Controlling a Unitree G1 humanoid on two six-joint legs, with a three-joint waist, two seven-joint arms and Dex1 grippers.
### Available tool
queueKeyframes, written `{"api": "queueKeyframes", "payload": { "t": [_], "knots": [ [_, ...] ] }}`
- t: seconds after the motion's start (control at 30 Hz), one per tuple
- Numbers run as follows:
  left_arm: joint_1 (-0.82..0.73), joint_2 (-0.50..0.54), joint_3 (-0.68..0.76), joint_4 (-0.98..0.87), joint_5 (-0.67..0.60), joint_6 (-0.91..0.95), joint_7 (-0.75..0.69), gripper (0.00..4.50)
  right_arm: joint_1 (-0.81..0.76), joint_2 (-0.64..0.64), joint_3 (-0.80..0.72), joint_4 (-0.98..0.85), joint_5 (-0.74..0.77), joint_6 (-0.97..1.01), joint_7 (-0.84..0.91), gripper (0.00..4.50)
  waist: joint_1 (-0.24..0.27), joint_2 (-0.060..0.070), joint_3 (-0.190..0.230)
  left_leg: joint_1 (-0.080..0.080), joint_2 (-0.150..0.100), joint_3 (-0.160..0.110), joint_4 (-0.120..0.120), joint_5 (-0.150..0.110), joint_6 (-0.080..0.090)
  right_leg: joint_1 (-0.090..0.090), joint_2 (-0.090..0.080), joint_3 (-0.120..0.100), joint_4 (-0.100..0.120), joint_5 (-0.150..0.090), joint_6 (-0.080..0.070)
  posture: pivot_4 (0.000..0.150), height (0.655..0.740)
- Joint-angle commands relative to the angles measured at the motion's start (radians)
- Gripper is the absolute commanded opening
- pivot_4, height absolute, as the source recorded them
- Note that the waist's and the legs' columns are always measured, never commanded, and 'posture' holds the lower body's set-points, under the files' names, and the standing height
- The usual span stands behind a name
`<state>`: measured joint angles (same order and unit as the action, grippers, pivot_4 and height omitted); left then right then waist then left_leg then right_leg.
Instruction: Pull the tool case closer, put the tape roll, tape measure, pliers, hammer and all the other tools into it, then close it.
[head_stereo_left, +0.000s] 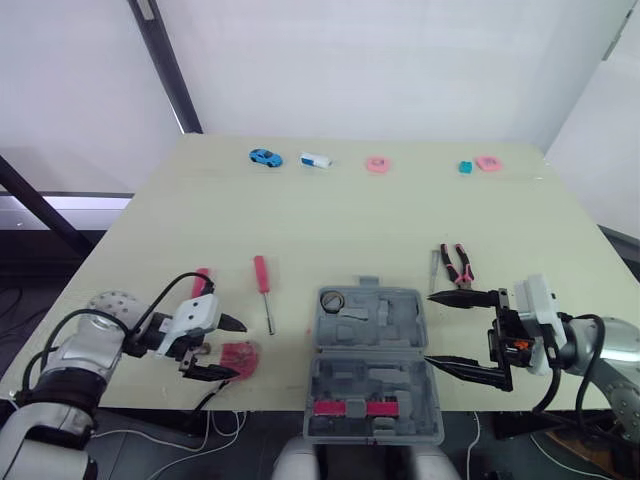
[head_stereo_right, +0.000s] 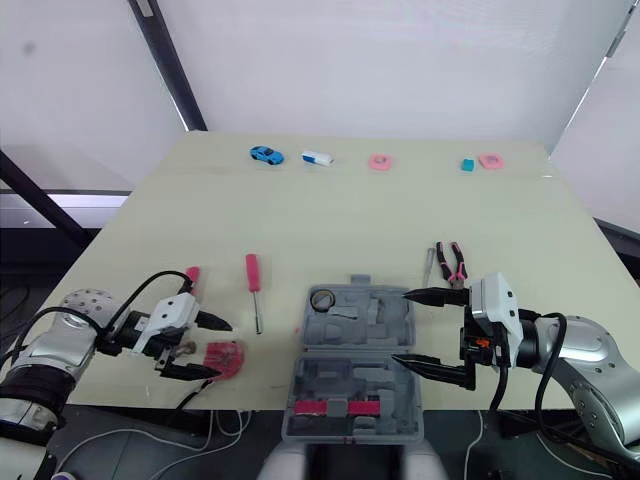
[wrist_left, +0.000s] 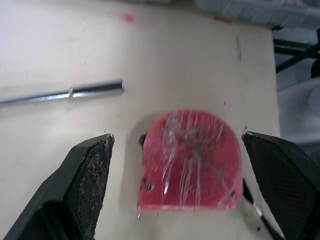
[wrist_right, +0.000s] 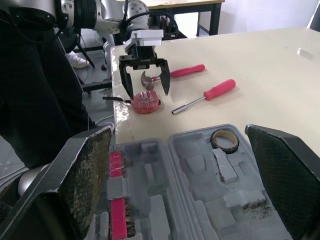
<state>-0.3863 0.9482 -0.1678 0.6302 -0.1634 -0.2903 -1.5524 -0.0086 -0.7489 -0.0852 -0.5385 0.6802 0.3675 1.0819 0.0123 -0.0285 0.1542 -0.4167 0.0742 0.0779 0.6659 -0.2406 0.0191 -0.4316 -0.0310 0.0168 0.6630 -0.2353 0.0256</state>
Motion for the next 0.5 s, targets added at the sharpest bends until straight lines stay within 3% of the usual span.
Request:
{"api": "queueKeyframes", "payload": {
  "t": [0.03,0.5],
  "knots": [
    [0.006,-0.016,-0.009,0.072,0.04,-0.106,-0.028,4.38,-0.004,-0.012,-0.028,-0.029,0.015,-0.006,0.002,4.5,0.0,0.0,0.0,0.0,0.0,0.0,0.0,0.0,0.0,0.0,0.0,0.0,0.0,0.0,0.0,0.15,0.74],
    [-0.014,-0.09,-0.008,0.399,0.123,-0.391,0.034,4.38,0.001,-0.022,-0.034,-0.035,0.019,-0.004,-0.002,4.5,0.002,0.013,-0.008,0.002,0.0,0.0,0.002,0.0,0.0,0.003,0.0,0.0,0.001,0.0,0.0,0.15,0.74]
  ]
}}
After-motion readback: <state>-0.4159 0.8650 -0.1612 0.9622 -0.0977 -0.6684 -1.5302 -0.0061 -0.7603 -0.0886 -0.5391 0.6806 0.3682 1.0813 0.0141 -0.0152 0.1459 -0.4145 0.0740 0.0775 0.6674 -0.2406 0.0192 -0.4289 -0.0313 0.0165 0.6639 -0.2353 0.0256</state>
